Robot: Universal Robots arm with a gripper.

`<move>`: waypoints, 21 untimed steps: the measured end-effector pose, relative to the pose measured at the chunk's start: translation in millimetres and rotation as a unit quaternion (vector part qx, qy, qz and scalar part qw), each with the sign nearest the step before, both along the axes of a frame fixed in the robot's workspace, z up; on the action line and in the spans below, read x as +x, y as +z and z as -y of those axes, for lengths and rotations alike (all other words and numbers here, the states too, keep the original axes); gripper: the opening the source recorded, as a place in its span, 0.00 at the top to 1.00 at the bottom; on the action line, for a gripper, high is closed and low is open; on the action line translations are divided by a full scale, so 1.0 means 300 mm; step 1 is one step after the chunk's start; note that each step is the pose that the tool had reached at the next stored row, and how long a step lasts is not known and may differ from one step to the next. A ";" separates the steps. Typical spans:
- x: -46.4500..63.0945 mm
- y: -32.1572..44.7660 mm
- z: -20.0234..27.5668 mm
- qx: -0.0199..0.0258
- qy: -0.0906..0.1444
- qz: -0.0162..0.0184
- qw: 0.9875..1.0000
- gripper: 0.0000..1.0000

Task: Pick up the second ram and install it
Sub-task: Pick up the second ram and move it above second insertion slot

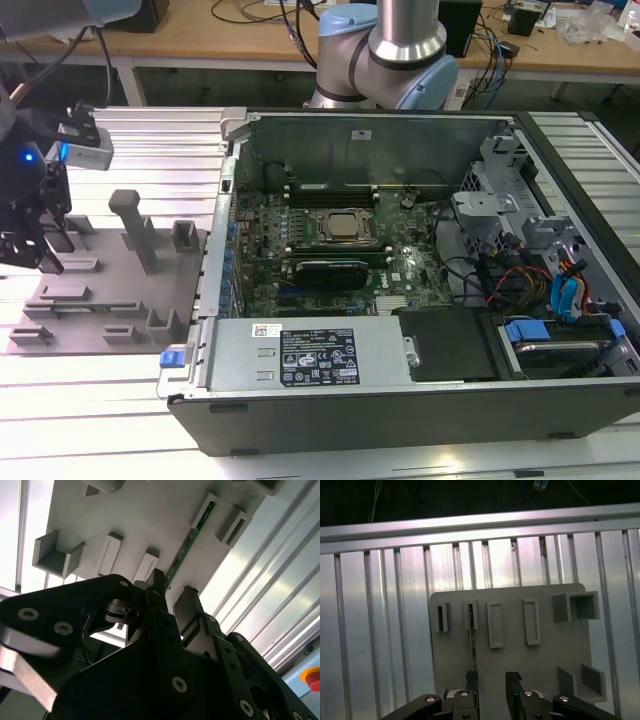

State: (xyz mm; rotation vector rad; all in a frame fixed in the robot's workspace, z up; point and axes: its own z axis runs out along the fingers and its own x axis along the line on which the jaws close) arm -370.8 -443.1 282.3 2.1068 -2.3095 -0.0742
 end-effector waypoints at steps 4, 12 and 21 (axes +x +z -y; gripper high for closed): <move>0.000 -0.018 0.008 0.000 0.000 0.000 1.000 0.66; 0.000 -0.056 0.010 0.000 0.000 0.000 1.000 0.66; 0.000 -0.091 0.010 0.000 0.000 0.000 1.000 0.66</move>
